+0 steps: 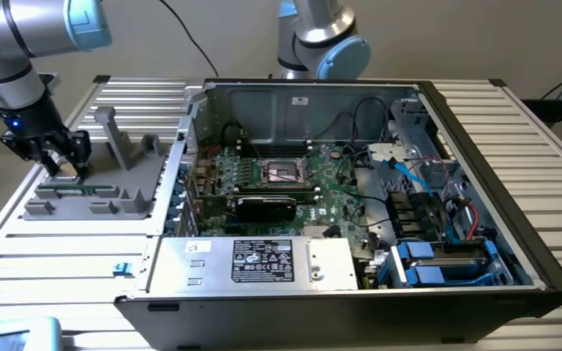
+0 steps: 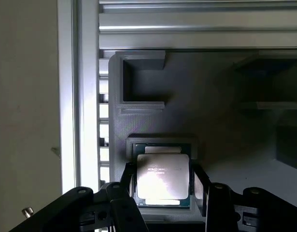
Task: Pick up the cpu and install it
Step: 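Pick up the cpu and move it towards the insertion slot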
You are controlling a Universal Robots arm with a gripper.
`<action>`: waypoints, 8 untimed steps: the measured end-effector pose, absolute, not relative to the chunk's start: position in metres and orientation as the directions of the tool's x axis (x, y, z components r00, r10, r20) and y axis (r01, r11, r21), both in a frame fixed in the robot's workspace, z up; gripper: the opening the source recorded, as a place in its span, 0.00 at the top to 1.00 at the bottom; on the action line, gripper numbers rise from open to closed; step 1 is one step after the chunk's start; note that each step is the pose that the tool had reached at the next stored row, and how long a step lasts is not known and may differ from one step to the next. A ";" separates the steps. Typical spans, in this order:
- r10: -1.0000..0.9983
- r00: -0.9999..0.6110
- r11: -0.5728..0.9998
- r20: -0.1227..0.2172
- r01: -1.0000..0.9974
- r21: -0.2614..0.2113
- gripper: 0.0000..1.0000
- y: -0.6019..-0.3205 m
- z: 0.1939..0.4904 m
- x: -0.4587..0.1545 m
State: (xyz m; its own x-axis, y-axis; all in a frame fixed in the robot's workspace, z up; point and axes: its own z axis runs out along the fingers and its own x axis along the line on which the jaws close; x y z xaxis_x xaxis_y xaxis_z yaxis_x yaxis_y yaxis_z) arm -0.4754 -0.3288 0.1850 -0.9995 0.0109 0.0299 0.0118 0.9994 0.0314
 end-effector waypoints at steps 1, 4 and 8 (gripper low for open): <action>0.011 -0.999 0.999 0.030 0.012 0.031 0.42 -0.329 0.185 -0.475; 0.011 -0.999 0.999 0.030 0.012 0.029 0.45 -0.329 0.185 -0.475; 0.011 -0.999 1.000 0.030 0.012 0.028 0.45 -0.329 0.189 -0.475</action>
